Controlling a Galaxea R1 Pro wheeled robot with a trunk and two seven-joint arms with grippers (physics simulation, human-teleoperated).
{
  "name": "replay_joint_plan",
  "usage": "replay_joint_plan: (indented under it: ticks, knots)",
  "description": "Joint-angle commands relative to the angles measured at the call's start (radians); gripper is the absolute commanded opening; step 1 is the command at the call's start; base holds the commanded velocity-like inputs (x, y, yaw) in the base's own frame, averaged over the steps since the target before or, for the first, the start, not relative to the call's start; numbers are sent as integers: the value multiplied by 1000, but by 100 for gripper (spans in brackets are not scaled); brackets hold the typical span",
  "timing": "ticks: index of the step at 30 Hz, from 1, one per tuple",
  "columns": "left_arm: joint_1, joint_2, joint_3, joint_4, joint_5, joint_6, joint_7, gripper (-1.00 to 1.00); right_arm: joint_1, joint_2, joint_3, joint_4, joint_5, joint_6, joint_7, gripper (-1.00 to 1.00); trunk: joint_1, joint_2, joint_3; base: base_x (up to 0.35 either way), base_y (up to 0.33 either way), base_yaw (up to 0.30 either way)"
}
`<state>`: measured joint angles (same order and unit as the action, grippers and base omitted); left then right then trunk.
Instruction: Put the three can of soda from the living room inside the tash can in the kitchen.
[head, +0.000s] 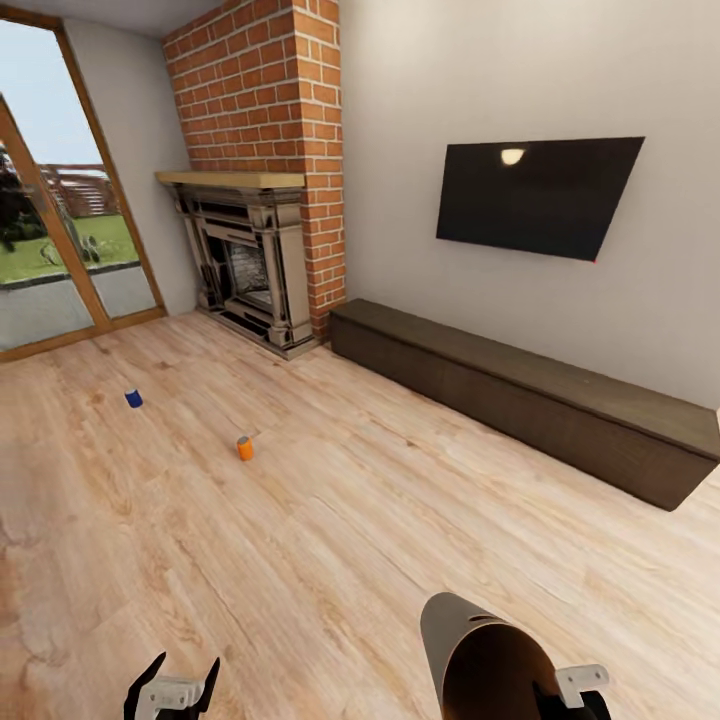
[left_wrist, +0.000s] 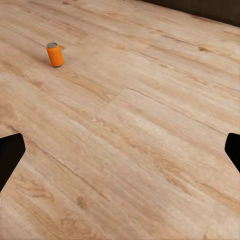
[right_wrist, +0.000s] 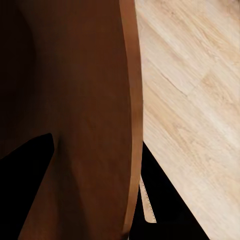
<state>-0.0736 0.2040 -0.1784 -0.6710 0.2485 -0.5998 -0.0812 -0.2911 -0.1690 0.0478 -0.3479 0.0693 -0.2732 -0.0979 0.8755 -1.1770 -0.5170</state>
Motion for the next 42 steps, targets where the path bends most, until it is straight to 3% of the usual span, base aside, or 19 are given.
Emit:
replay_joint_plan:
  ticks: [1, 21, 42]
  knots:
    - [0, 0, 0, 0, 0, 0, 0, 100, 0, 0, -2, -2, 3, 0, 0, -100, 0, 0, 0, 301, -174, 244]
    - [0, 0, 0, -1, 2, -1, 1, 100, 0, 0, -2, -2, 3, 0, 1, -100, 0, 0, 0, 296, -183, 239]
    - [0, 0, -1, -1, 2, -7, 1, 100, 0, -1, -1, -2, 2, 1, 1, -100, 0, 0, 0, 292, -189, 21]
